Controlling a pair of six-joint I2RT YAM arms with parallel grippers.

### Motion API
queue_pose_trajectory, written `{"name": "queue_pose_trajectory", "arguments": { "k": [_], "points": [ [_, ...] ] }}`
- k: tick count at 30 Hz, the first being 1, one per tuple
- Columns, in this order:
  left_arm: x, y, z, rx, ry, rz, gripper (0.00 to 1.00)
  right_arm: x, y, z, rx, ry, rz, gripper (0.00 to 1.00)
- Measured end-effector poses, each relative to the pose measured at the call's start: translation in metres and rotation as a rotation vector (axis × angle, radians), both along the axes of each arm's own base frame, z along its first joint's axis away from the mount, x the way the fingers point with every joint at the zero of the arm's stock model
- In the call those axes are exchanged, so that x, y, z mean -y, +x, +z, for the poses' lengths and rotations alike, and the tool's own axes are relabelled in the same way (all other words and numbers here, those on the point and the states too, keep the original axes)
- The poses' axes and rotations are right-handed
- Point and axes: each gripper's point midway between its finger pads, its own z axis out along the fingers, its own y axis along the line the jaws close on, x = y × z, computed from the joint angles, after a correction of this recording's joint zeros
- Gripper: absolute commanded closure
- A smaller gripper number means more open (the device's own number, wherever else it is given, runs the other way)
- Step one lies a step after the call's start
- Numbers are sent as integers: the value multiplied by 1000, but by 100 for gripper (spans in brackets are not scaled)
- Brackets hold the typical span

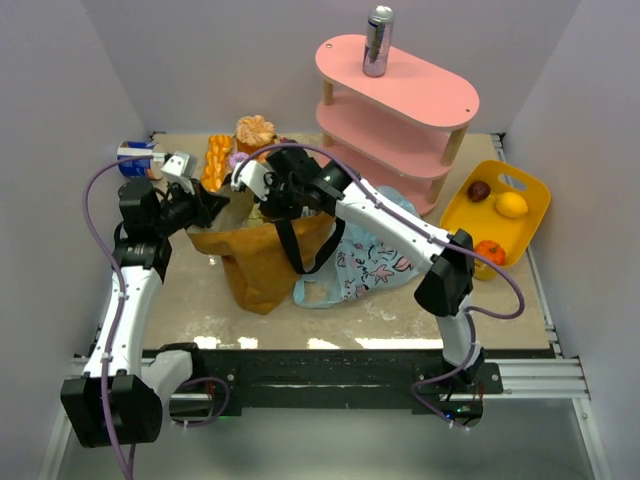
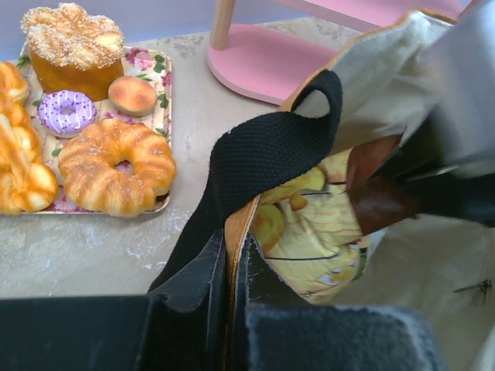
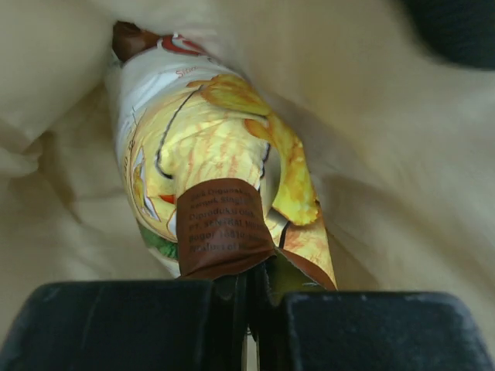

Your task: Place the mixed food into the grocery bags and tie them

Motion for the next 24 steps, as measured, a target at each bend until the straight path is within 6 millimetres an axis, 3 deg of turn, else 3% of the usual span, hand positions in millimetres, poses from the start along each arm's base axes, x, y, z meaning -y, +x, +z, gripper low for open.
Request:
{"name": "queue_pose_trajectory", "arguments": {
  "k": [2, 4, 5, 7, 8, 9, 11, 15, 19, 22, 24],
  "points": [
    [0, -1, 1, 2, 1, 3, 100, -1, 5, -20, -4, -25, -14, 100],
    [-1, -1, 1, 4, 1, 4, 100, 1, 9, -25, 11, -26, -37, 100],
    [-1, -1, 1, 5, 1, 4, 100, 1, 10, -23, 16, -18, -44, 83],
    [0, -1, 1, 5, 1, 4, 100, 2, 10, -20, 23, -1, -59, 60],
    [0, -1, 1, 5, -1, 4, 100, 2, 9, -18, 25, 5, -64, 36],
    [0, 0, 2, 6, -3, 4, 100, 2, 8, -17, 23, 9, -68, 27],
    [0, 0, 3, 9, -4, 5, 100, 4, 5, -16, 10, 15, -78, 12],
    [0, 0, 3, 12, -4, 5, 100, 10, -5, -4, -9, 42, -89, 4],
    [0, 1, 5, 21, -4, 5, 100, 24, -13, 50, 25, 159, -129, 2],
    [0, 1, 6, 24, -4, 4, 100, 46, -13, 115, 61, 337, -185, 2],
    [0, 1, 6, 25, -4, 4, 100, 79, 2, 166, 115, 480, -271, 2]
  ]
}}
